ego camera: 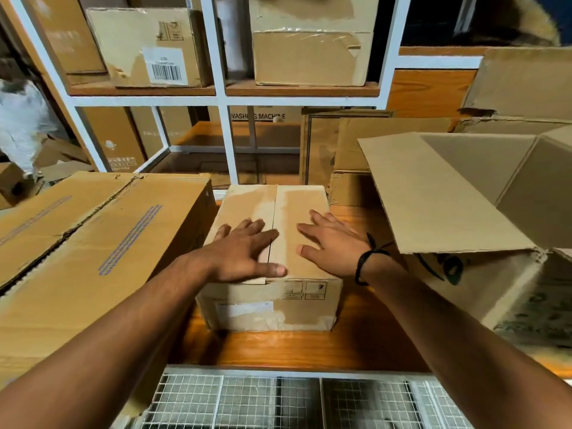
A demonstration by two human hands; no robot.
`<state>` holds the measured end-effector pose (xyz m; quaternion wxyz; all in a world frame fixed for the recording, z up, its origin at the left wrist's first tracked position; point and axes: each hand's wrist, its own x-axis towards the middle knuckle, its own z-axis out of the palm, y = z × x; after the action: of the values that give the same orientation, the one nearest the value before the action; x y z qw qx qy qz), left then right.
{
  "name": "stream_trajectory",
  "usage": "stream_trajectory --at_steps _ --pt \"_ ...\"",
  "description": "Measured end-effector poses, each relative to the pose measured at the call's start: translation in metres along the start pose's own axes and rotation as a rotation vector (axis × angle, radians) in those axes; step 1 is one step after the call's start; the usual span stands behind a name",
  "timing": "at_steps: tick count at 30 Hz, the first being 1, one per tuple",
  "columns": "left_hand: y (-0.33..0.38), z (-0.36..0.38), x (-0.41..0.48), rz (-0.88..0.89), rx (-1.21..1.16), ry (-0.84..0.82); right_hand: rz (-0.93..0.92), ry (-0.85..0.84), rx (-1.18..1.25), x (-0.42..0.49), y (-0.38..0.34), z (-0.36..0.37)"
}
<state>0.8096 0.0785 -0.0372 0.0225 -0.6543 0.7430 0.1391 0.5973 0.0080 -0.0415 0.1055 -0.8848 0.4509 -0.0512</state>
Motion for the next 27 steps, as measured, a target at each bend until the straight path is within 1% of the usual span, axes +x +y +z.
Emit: stream_trajectory --at_steps 2,3,6,8,12,15,17,18,19,21,22,24,27 --pt "-0.001 -0.002 -0.002 0.028 0.037 -0.117 -0.085 0.020 0.016 -0.010 -0.014 0.003" --pt "-0.002 -0.002 -0.002 0.031 0.076 -0.141 -0.114 0.010 0.022 -0.013 -0.019 0.006" --pt "-0.001 -0.002 -0.003 0.040 0.159 -0.115 -0.137 -0.040 -0.063 -0.016 -0.030 0.023" --pt "-0.003 -0.004 -0.005 0.056 0.164 -0.092 -0.136 -0.028 -0.119 -0.015 -0.034 0.028" --pt "-0.016 -0.014 -0.017 0.100 0.134 -0.057 -0.142 -0.013 -0.112 -0.017 -0.048 0.028" --pt "-0.027 -0.026 -0.028 0.134 -0.013 0.006 -0.138 -0.030 -0.139 -0.017 -0.054 0.029" --pt "-0.034 -0.039 -0.037 0.169 -0.133 0.124 -0.142 -0.034 -0.172 -0.017 -0.056 0.029" --pt "-0.036 -0.046 -0.042 0.191 -0.130 0.207 -0.144 -0.037 -0.183 -0.017 -0.056 0.029" --pt "-0.037 -0.053 -0.046 0.208 -0.057 0.290 -0.141 -0.042 -0.191 -0.016 -0.057 0.028" --pt "-0.035 -0.066 -0.053 0.218 0.254 0.410 -0.139 -0.043 -0.179 -0.013 -0.062 0.027" --pt "-0.033 -0.071 -0.057 0.214 0.427 0.412 -0.147 -0.037 -0.165 -0.011 -0.065 0.026" --pt "-0.029 -0.076 -0.063 0.170 0.661 0.346 -0.172 -0.019 -0.153 -0.007 -0.074 0.024" --pt "-0.032 -0.071 -0.066 0.033 0.829 0.239 -0.188 -0.004 -0.150 0.003 -0.086 0.025"
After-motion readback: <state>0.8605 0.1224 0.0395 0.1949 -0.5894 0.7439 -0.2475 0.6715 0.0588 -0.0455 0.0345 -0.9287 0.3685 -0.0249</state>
